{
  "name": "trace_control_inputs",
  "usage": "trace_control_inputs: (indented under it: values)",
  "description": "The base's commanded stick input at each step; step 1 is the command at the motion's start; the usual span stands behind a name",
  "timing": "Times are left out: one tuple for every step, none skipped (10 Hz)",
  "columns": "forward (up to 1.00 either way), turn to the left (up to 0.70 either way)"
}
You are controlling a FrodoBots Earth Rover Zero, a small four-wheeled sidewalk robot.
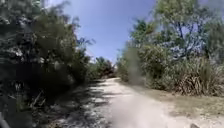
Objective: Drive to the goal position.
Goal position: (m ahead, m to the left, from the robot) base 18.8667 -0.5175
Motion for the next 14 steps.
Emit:
trace_control_inputs:
  values:
    - [0.45,0.02]
    - [0.45,0.02]
    - [0.45,0.02]
    - [0.45,0.02]
    - [0.45,0.02]
    - [0.45,0.02]
    - [0.45,0.02]
    - [0.45,0.02]
    - [0.45,0.02]
    - [0.45,0.02]
    - [0.45,0.02]
    - [0.45,0.02]
    - [0.45,0.02]
    - [0.45,0.02]
